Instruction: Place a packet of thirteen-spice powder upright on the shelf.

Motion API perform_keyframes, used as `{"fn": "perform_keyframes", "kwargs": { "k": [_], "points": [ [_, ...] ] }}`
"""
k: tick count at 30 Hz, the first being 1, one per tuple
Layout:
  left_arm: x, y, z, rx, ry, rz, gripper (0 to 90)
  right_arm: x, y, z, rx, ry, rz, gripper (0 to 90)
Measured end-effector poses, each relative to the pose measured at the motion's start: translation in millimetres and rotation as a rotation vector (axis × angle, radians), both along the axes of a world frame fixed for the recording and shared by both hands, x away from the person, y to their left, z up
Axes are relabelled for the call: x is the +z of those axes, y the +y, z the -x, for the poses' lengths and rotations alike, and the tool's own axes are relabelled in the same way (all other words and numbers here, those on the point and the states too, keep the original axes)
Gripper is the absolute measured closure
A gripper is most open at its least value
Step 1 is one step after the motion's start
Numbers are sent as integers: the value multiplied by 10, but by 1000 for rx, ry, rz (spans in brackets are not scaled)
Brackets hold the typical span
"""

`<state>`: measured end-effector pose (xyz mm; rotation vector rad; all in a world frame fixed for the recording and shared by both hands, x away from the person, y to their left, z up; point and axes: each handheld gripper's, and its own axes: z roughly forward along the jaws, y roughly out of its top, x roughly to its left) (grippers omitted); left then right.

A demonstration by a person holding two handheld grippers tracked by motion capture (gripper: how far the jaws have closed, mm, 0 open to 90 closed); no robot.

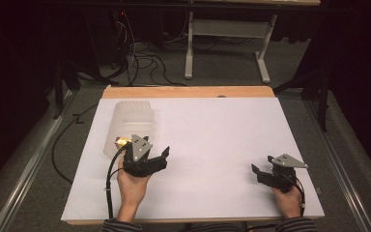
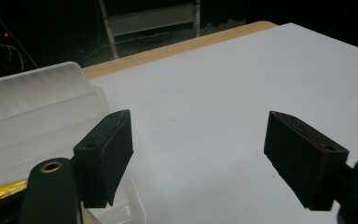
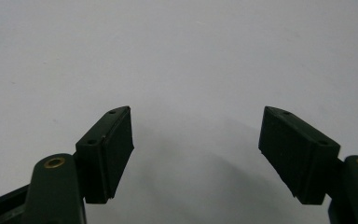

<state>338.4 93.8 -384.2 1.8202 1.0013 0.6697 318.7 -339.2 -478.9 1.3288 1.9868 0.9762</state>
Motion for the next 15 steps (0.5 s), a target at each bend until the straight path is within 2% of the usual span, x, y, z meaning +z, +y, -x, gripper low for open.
{"fn": "perform_keyframes", "kwargs": {
  "k": [15],
  "points": [
    [-23, -153, 45, -51, 7, 6, 243, 1, 0, 2, 0, -2, -4, 263]
  ]
}}
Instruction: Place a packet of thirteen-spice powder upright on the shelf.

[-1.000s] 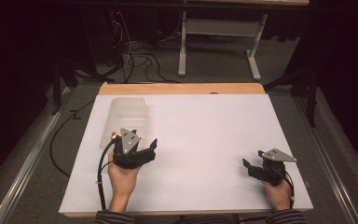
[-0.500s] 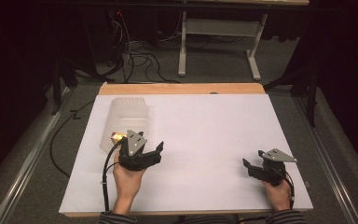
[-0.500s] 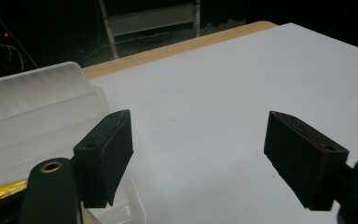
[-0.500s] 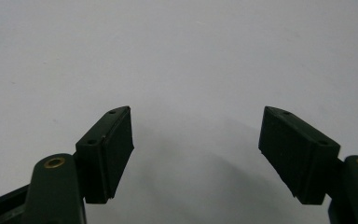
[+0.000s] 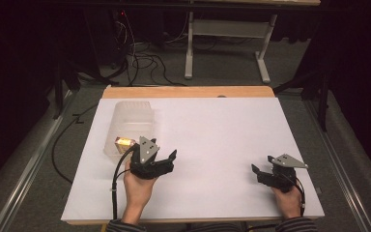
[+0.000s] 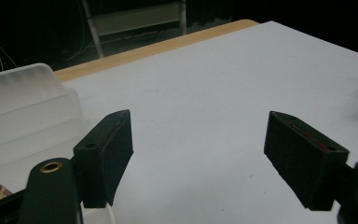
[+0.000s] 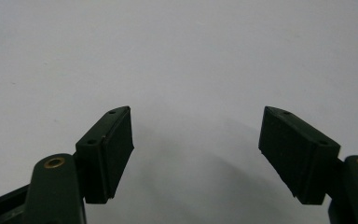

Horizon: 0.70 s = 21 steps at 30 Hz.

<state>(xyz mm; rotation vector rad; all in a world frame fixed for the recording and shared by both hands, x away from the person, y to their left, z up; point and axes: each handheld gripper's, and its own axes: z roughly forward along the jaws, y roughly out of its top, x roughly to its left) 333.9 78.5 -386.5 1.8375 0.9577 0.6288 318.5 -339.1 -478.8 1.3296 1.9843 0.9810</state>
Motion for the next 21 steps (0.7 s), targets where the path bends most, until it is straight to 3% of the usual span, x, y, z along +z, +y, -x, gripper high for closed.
{"fn": "perform_keyframes", "kwargs": {
  "k": [7, 16, 21],
  "points": [
    [-24, -75, 6, -21, 9, 3, 243, 0, 0, 1, 1, -3, 1, 263],
    [-39, -195, 73, -48, -8, -33, 242, 0, 0, 1, 2, -1, -1, 263],
    [-54, -243, 88, -66, 0, -21, 241, 0, -1, 2, -2, 0, -3, 263]
  ]
}}
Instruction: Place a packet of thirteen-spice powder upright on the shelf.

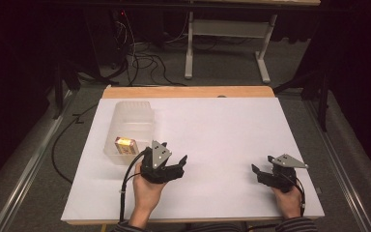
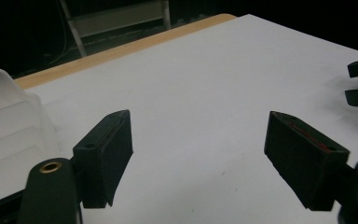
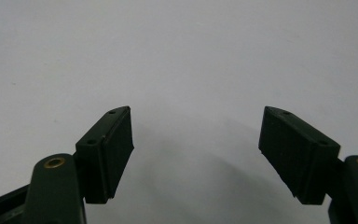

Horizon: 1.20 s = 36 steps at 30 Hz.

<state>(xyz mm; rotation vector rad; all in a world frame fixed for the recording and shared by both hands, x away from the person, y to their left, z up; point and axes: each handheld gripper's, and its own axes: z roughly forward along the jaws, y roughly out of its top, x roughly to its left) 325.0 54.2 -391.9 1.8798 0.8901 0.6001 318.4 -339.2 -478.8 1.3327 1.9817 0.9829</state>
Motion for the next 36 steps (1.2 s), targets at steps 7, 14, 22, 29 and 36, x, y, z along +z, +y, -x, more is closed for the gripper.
{"fn": "perform_keyframes", "kwargs": {
  "k": [7, 14, 22, 29, 36],
  "points": [
    [-29, -41, 11, -20, 12, 25, 241, 0, 0, 0, 3, -3, 3, 263],
    [-60, -87, 24, -31, 19, 48, 241, 0, 1, 0, 2, -3, 4, 263],
    [-114, -164, 22, -52, 36, 55, 241, 0, 1, 0, -1, -1, 1, 263],
    [-188, -233, 14, -69, 58, 43, 241, 0, 2, 0, 1, -2, 1, 263],
    [-257, -294, 19, -81, 72, 44, 243, 0, 4, -2, 0, 2, 3, 263]
  ]
}}
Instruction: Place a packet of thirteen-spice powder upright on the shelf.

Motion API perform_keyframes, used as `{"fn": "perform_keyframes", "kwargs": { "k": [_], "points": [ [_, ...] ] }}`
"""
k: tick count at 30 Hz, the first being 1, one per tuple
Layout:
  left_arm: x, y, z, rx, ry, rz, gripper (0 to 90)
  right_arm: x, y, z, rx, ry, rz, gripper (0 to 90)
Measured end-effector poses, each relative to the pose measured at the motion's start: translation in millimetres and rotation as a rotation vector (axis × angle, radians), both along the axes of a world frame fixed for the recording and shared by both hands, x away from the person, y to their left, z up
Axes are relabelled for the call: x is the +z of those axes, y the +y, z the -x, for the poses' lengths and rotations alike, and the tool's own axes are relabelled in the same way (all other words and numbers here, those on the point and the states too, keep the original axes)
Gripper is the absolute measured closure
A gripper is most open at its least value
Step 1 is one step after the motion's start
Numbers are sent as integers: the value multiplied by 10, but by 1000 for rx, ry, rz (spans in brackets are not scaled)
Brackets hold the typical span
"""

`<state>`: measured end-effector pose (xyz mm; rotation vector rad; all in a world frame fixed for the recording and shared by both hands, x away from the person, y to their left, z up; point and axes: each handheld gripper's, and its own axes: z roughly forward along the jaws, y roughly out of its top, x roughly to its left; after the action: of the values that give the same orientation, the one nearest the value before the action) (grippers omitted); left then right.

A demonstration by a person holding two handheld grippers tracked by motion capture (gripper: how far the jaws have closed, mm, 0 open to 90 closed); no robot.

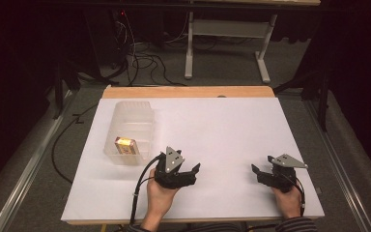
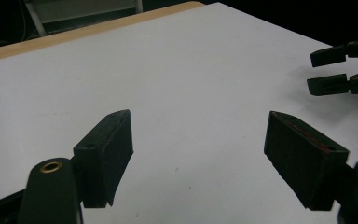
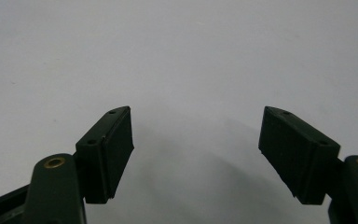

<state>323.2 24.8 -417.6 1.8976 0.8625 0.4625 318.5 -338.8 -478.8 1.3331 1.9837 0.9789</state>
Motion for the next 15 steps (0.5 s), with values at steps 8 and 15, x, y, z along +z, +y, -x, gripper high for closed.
{"fn": "perform_keyframes", "kwargs": {
  "k": [8, 15],
  "points": [
    [-41, -48, -17, -6, 12, 5, 244, -1, -3, -2, 0, -1, 0, 263],
    [-104, -93, -55, 1, 25, 14, 246, 0, -2, 0, -1, -2, -3, 263]
  ]
}}
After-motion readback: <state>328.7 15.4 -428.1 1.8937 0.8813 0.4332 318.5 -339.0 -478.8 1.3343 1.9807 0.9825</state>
